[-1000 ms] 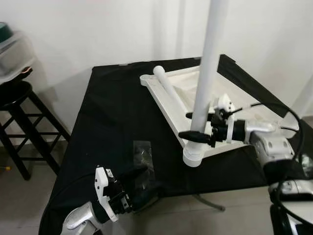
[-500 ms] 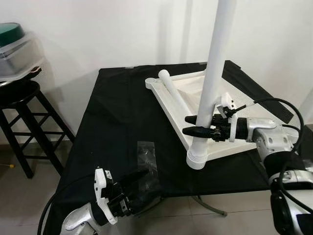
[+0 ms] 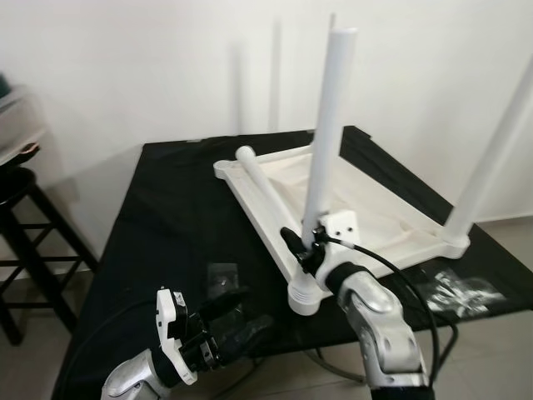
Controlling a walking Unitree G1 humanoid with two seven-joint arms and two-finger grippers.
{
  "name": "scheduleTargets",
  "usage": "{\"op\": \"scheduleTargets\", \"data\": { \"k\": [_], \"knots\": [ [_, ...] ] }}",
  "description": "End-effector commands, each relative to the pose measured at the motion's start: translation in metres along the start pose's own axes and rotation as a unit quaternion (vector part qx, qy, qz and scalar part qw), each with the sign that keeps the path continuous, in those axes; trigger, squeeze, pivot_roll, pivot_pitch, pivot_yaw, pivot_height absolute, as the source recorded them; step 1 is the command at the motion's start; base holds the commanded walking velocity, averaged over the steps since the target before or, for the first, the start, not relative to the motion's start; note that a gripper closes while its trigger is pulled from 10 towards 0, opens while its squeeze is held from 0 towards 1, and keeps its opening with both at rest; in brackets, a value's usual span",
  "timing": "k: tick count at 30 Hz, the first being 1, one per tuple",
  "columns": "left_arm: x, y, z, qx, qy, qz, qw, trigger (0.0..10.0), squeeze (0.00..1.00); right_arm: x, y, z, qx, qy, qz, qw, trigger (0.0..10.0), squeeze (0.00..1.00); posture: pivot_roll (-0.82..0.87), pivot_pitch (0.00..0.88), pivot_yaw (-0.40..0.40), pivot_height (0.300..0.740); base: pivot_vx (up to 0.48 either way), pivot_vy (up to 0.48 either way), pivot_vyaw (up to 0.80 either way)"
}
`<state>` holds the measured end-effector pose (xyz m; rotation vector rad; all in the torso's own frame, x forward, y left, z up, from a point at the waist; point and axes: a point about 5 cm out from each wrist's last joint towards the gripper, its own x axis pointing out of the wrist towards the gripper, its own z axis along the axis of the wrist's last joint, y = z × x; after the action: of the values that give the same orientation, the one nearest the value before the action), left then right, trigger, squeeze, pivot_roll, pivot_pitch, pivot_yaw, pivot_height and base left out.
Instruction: Building children table
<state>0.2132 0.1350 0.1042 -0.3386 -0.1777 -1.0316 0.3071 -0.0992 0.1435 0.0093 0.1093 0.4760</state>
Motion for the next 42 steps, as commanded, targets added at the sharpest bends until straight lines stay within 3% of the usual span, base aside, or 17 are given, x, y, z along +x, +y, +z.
{"op": "scheduleTargets", "data": {
  "k": [1,2,3,4,8,11,12,15,19,24,25,26,27,31,37,41,42],
  "knots": [
    [-0.002,0.003,-0.003,-0.006,0.005,0.009,1.0,10.0,0.0,0.0,-0.013,-0.037,0.026,0.097,-0.028,0.995,7.4,0.0,-0.02,0.0,0.03,0.74,0.0,0.0,0.0],
    [-0.001,0.003,-0.003,-0.006,0.005,0.01,1.0,10.0,0.0,0.004,-0.013,-0.03,0.027,0.092,-0.024,0.995,10.0,0.0,-0.02,0.0,0.033,0.74,0.0,0.0,0.0],
    [-0.001,0.003,-0.003,-0.006,0.005,0.01,1.0,10.0,0.0,0.004,-0.013,-0.03,0.027,0.092,-0.024,0.995,10.0,0.0,-0.02,0.0,0.033,0.74,0.0,0.0,0.0],
    [0.0,0.005,-0.003,-0.006,0.005,0.011,1.0,10.0,0.0,0.007,-0.012,-0.014,0.03,0.079,0.004,0.996,10.0,1.0,-0.02,0.0,0.036,0.74,0.0,0.0,0.0],
    [0.001,0.005,-0.003,-0.008,0.005,0.011,1.0,10.0,0.0,0.01,-0.015,0.015,-0.001,0.043,0.095,0.995,10.0,1.0,-0.01,0.0,0.035,0.74,0.0,0.0,0.0],
    [0.001,0.006,-0.003,-0.008,0.004,0.012,1.0,10.0,0.0,0.01,-0.02,0.025,-0.022,0.028,0.124,0.992,10.0,1.0,-0.01,0.0,0.034,0.74,0.0,0.0,0.0],
    [0.001,0.006,-0.004,-0.008,0.003,0.012,1.0,10.0,0.0,0.007,-0.036,0.042,-0.07,0.012,0.209,0.975,10.0,0.0,-0.01,0.0,0.03,0.74,0.0,0.0,0.0],
    [0.001,0.006,-0.004,-0.007,0.004,0.013,1.0,10.0,0.0,0.005,-0.042,0.047,-0.09,0.011,0.239,0.967,10.0,0.0,-0.01,0.0,0.029,0.74,0.0,0.0,0.0],
    [0.002,0.007,-0.005,0.001,0.006,0.016,1.0,10.0,0.0,0.001,-0.057,0.062,-0.101,0.012,0.347,0.933,10.0,0.0,0.0,0.0,0.027,0.74,0.0,0.0,0.0],
    [0.001,0.008,-0.005,0.006,0.003,0.023,1.0,10.0,0.0,0.003,-0.063,0.065,-0.097,0.022,0.367,0.925,10.0,0.0,0.0,0.0,0.025,0.74,0.0,0.0,0.0],
    [0.001,0.009,-0.005,0.011,0.0,0.032,0.999,10.0,0.0,0.005,-0.066,0.07,-0.081,0.023,0.382,0.92,3.5,0.0,0.01,0.0,0.023,0.74,0.0,0.0,0.0],
    [0.001,0.009,-0.005,0.011,0.0,0.032,0.999,10.0,0.0,0.005,-0.066,0.07,-0.081,0.023,0.382,0.92,3.5,0.0,0.01,0.0,0.023,0.74,0.0,0.0,0.0],
    [0.001,0.01,-0.005,0.014,-0.003,0.039,0.999,10.0,0.0,0.006,-0.068,0.07,-0.07,0.024,0.396,0.915,0.0,0.0,0.01,0.0,0.023,0.74,0.0,0.0,0.0],
    [0.001,0.011,-0.005,0.018,-0.009,0.052,0.998,10.0,0.0,0.008,-0.071,0.067,-0.07,0.023,0.404,0.912,0.0,0.0,0.0,0.0,0.021,0.74,0.0,0.0,0.0],
    [0.003,0.011,-0.005,0.018,-0.013,0.057,0.998,10.0,0.0,0.007,-0.068,0.063,-0.075,0.012,0.375,0.924,0.0,0.0,0.0,0.0,0.029,0.74,0.0,0.0,0.0],
    [0.003,0.012,-0.005,0.018,-0.012,0.057,0.998,10.0,0.0,0.011,-0.068,0.06,-0.08,0.007,0.325,0.942,0.0,0.0,-0.01,0.0,0.036,0.74,0.0,0.0,0.0],
    [0.002,0.012,-0.005,0.018,-0.011,0.056,0.998,10.0,0.0,0.015,-0.063,0.051,-0.067,0.013,0.262,0.963,0.0,0.0,-0.02,0.0,0.037,0.74,0.0,0.0,0.0]
  ]
}}
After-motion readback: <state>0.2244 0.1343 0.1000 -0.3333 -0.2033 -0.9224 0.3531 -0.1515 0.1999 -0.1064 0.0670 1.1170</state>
